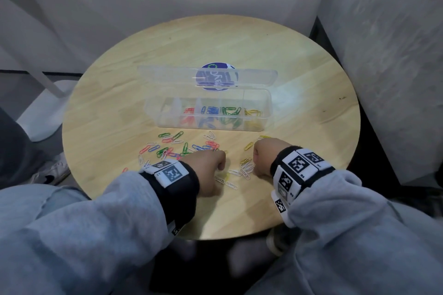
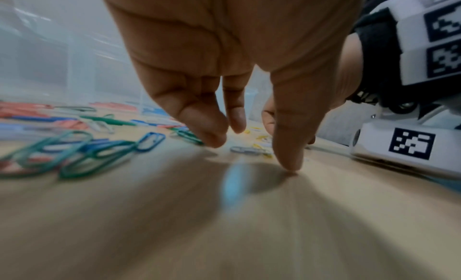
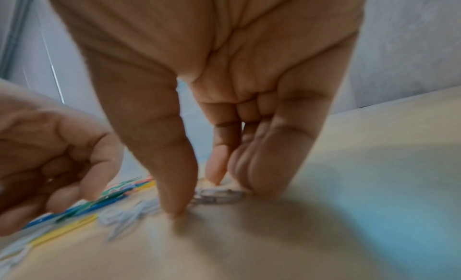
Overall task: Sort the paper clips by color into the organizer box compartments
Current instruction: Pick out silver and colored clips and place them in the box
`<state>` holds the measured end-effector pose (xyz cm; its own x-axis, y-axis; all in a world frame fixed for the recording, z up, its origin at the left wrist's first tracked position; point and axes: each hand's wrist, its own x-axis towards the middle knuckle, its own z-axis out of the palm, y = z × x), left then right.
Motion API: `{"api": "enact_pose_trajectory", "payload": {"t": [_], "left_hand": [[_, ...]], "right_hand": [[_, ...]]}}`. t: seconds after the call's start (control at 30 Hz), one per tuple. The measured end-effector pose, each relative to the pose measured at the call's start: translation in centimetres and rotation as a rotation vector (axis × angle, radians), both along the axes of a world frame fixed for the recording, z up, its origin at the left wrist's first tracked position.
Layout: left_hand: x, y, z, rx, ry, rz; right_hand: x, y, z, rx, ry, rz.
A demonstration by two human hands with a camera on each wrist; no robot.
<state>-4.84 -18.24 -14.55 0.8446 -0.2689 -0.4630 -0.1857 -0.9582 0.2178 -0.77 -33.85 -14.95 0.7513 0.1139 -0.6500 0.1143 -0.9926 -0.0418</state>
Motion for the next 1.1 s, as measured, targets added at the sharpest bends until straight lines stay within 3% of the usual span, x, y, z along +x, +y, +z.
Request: {"api": "enact_pose_trajectory", "payload": {"t": [0.3, 0.57, 0.63, 0.77, 0.87, 0.97, 1.1], "left_hand": [[0.5, -0.9, 0.3, 0.085, 0.049, -0.069], [1.1, 0.1, 0.1, 0.030, 0.043, -0.069], [1.5, 0.3, 0.3, -0.166, 0.089, 0.056], [2.2, 0.4, 2.0, -0.848, 0.348, 0.470], [2.9, 0.2, 2.9, -0.972, 0.341, 0.586], [3.3, 0.1, 2.9, -0.880, 0.292, 0.589], [2.5, -0.6, 2.2, -0.359, 0.140, 0.171]], "right_hand": [[-0.3, 0.6, 0.2, -0.037, 0.045, 0.068], [-0.8, -0.4, 1.1, 0.111, -0.011, -0.052], [-0.4, -1.3, 1.5, 0.291, 0.012, -0.166], [0.3, -2.7, 2.4, 0.822, 0.088, -0.523], [0.5, -3.0, 2.9, 1.017, 0.103, -0.666], [0.4, -3.0, 3.1, 1.007, 0.136, -0.626], [0.5, -3.2, 3.4, 0.804, 0.054, -0.529]]}}
